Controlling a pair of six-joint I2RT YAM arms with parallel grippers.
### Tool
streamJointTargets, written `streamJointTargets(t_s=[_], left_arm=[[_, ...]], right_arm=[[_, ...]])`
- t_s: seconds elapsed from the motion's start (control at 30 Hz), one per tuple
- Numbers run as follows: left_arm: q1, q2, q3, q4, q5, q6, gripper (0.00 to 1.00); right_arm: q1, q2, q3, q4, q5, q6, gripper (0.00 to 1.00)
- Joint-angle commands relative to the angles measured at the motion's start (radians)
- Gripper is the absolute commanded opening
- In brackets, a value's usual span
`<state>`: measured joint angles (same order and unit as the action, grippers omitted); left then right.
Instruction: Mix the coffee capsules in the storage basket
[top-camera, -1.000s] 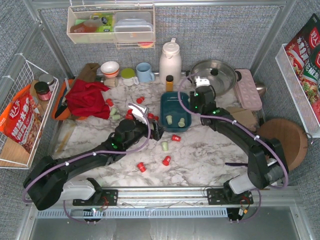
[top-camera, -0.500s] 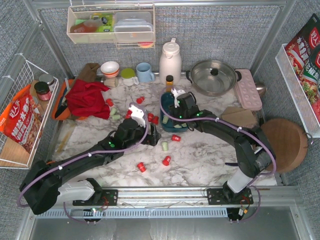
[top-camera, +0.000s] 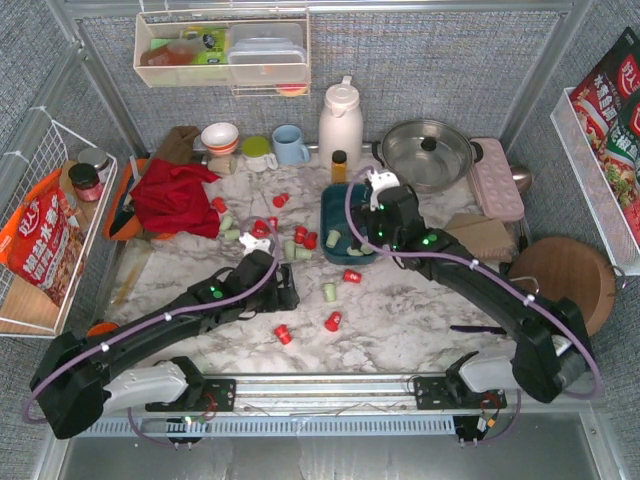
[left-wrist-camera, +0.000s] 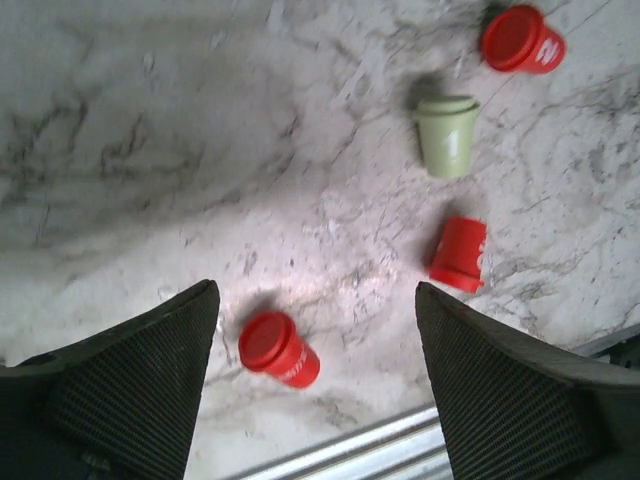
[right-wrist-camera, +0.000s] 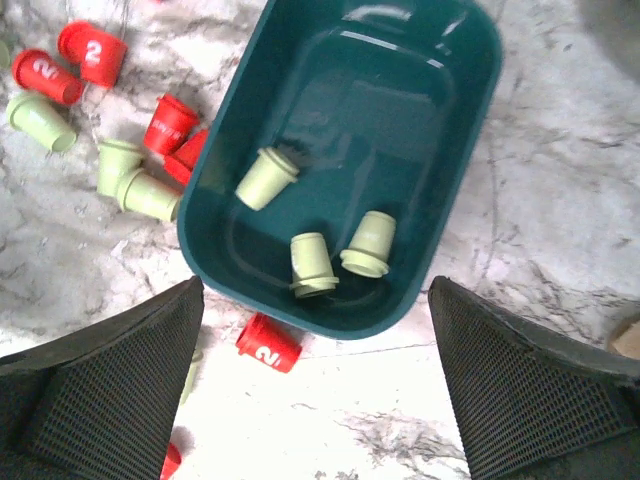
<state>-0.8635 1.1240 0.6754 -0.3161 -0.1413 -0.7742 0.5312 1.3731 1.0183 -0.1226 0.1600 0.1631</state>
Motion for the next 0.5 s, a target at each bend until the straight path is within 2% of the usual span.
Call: streamJointTargets(t_s=[0.0,0.27,0.47], left_arm=[[-0.040,-0.033,-0.001,-0.170,-0.040,-0.180,0.86],[-0.217,-0.004,-0.008,-0.275,-0.156,-0.462,0.83],[-0.309,0.040,-0.003,-0.296,-0.263,-0.630,0.81]], right_arm=[[0.001,-0.084,-0.067,-0.004,0.103,0.019,0.99],[-0.014,-0.215,-0.191,0.095,0.209,0.035,0.99],[-0.034,-0.269,-0.277,0.128,0.402,0.213,0.99]])
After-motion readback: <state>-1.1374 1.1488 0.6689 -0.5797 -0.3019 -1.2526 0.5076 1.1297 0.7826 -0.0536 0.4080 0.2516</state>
